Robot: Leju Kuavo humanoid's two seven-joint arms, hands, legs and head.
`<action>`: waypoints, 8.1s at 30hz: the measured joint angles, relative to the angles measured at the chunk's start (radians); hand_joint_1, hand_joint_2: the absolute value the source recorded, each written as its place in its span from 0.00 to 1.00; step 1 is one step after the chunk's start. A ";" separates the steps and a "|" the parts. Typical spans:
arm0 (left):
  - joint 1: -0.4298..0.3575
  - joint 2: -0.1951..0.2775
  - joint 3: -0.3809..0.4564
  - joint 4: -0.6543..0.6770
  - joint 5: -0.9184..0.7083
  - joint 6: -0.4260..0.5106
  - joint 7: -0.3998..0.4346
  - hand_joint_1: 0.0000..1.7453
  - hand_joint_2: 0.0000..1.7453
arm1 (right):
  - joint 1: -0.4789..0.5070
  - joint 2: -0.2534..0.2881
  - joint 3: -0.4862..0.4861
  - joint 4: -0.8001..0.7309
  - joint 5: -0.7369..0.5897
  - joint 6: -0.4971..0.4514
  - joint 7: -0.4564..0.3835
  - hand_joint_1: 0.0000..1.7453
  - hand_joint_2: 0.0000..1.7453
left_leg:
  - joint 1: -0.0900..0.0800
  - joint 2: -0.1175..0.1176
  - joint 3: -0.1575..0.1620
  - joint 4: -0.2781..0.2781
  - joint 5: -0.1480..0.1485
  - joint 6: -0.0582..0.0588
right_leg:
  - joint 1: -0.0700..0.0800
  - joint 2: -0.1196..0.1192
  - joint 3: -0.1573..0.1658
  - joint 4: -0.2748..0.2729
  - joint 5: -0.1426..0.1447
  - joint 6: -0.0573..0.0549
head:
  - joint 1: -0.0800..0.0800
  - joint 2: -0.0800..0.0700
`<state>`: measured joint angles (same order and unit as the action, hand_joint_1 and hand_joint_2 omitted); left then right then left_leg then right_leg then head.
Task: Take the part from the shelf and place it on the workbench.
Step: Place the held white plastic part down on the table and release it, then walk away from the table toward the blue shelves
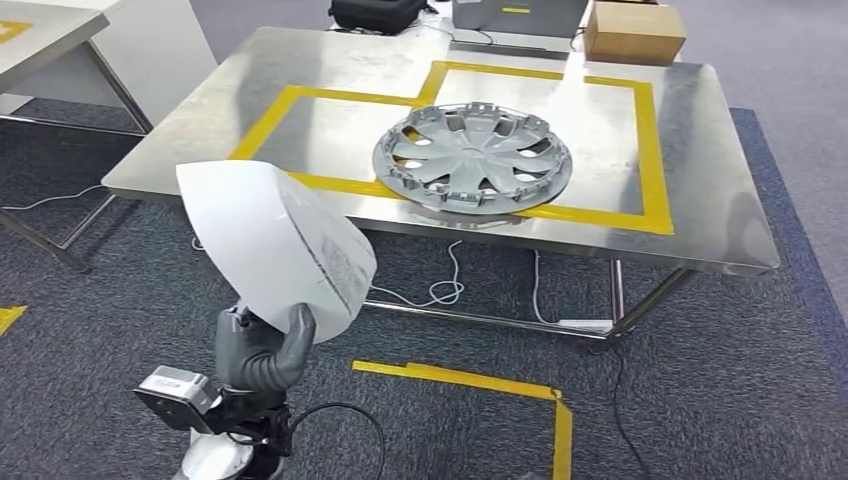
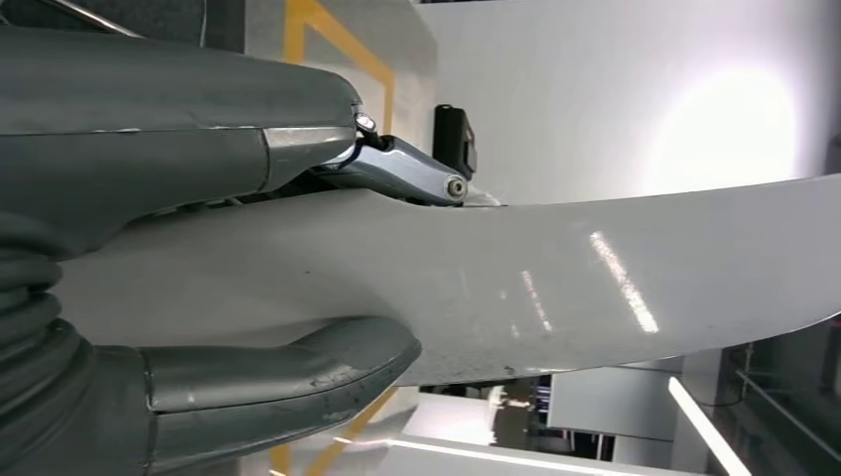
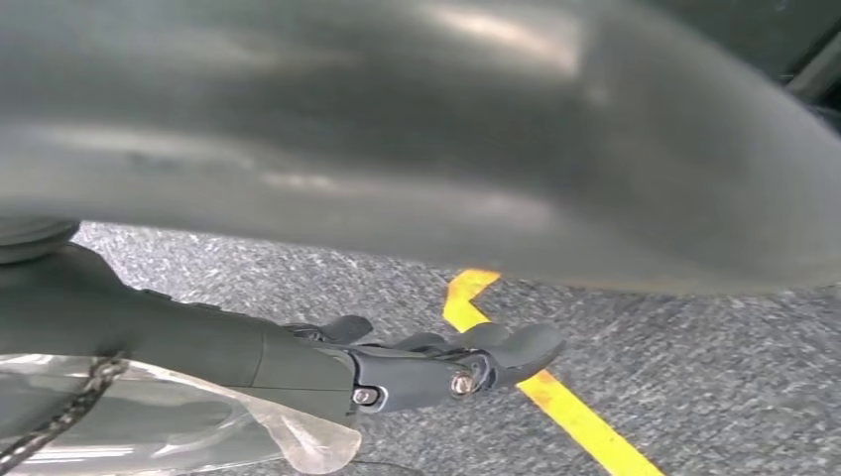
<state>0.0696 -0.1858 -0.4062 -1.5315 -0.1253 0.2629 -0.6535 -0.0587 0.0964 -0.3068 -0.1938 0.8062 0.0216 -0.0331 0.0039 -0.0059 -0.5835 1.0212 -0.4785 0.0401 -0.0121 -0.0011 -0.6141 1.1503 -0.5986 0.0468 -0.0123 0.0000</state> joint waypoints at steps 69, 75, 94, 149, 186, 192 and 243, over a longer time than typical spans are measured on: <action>-0.002 0.004 -0.001 0.004 -0.008 -0.006 0.003 1.00 1.00 | -0.001 0.000 -0.022 0.001 0.010 0.024 -0.003 0.00 0.00 | -0.016 -0.007 0.064 0.011 -0.069 0.010 | 0.012 0.000 -0.018 -0.084 0.116 -0.011 | -0.004 0.000; -0.003 0.004 0.000 0.004 -0.009 -0.007 0.005 1.00 1.00 | -0.003 0.002 -0.023 0.001 0.014 0.026 0.006 0.00 0.00 | -0.014 -0.004 0.029 0.101 -0.077 -0.022 | 0.002 -0.001 0.042 -0.147 0.110 -0.043 | -0.001 0.000; -0.007 0.002 0.001 0.007 -0.009 -0.021 0.009 1.00 1.00 | -0.011 0.006 -0.023 0.000 0.019 0.030 0.007 0.00 0.00 | 0.004 0.001 -0.017 0.021 0.004 -0.001 | -0.014 0.001 -0.053 0.128 -0.063 0.016 | -0.005 0.000; -0.857 0.185 -0.234 1.051 -0.965 0.173 0.365 1.00 1.00 | -0.158 0.043 0.084 -0.002 0.218 0.163 0.115 0.00 0.00 | -0.004 0.002 -0.036 -0.004 0.038 -0.025 | 0.001 0.011 0.006 -0.136 0.124 -0.023 | -0.005 0.000; -0.775 0.229 0.127 1.079 -0.924 0.258 0.275 0.00 0.00 | -0.130 0.025 0.052 -0.004 0.246 0.164 0.092 0.00 0.00 | 0.006 0.005 -0.063 -0.005 0.071 -0.011 | 0.000 0.007 -0.096 0.134 -0.027 -0.004 | 0.002 0.000; -0.763 0.233 0.151 1.079 -0.907 0.260 0.260 0.00 0.00 | -0.133 0.017 0.052 -0.006 0.251 0.165 0.080 0.00 0.00 | 0.003 0.003 -0.097 0.002 0.106 -0.038 | -0.004 0.009 0.099 -0.135 0.052 -0.007 | 0.001 0.000; -0.394 0.315 0.353 1.189 -0.804 0.205 0.378 0.00 0.00 | -0.078 -0.016 0.003 -0.009 0.231 0.150 0.053 0.00 0.00 | -0.002 0.013 0.072 -0.040 -0.017 -0.008 | 0.001 0.001 -0.048 -0.098 0.117 -0.005 | 0.002 0.000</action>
<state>-0.3247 0.1287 -0.0527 -0.3425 -0.9298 0.4678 -0.2753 -0.1368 0.0806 -0.3042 -0.2028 1.0371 0.1715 0.0203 0.0020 0.0069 -0.5111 0.9813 -0.4957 0.0325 -0.0111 -0.0002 -0.6624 1.0527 -0.4812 0.0420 -0.0105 0.0000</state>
